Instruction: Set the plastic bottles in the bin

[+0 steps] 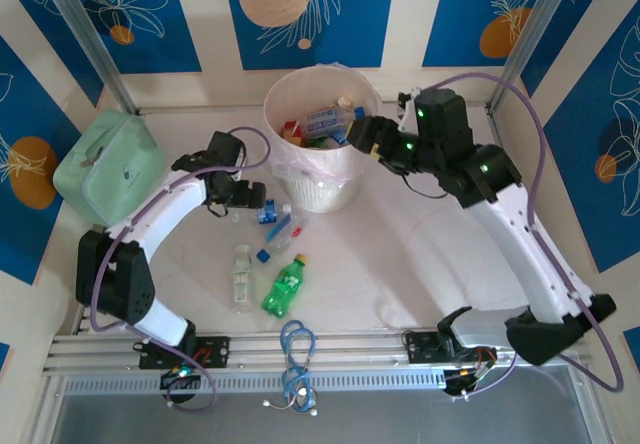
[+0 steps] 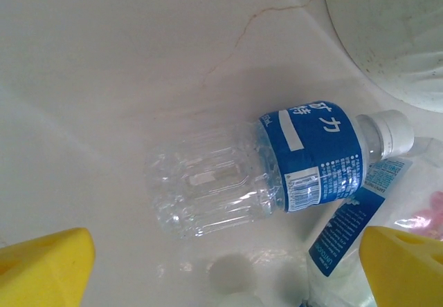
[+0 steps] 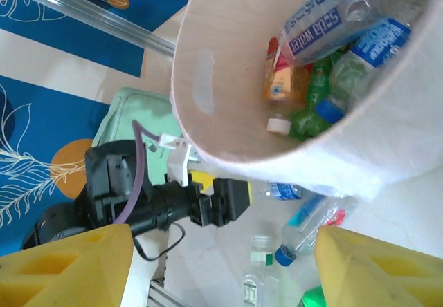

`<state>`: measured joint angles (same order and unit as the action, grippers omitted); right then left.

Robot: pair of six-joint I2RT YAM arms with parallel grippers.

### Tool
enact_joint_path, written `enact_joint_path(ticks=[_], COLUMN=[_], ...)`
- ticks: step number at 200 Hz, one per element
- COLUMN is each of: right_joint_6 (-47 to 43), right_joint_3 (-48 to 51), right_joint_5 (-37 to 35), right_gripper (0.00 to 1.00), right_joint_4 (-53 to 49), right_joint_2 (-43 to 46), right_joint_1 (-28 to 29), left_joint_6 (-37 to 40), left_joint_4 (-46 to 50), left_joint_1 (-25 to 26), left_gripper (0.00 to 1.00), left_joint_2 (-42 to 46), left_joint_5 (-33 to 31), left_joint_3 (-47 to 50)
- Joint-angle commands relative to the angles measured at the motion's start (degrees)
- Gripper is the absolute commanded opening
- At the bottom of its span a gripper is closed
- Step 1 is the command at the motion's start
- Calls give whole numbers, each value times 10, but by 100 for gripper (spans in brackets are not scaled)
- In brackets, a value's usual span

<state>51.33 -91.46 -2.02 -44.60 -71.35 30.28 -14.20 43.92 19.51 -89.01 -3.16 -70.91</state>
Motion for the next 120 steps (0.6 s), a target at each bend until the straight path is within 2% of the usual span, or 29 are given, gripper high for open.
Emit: enact_joint_path(ticks=[1, 60, 120], right_joint_6=[19, 44, 40], right_joint_3=[52, 128, 130], right_joint_5=[-34, -81, -83], right_gripper=[71, 71, 71], right_joint_4=[-1, -31, -40], right_joint_2=[52, 145, 153], right_joint_1=[16, 50, 53], left_joint_6=[22, -33, -91], left_joint_4=[-9, -32, -31], left_joint_1=[-2, -7, -46], left_gripper=[97, 90, 82], left_joint_2=[-23, -49, -63], left_joint_5=[26, 40, 11], left_joint_3=[-19, 6, 41])
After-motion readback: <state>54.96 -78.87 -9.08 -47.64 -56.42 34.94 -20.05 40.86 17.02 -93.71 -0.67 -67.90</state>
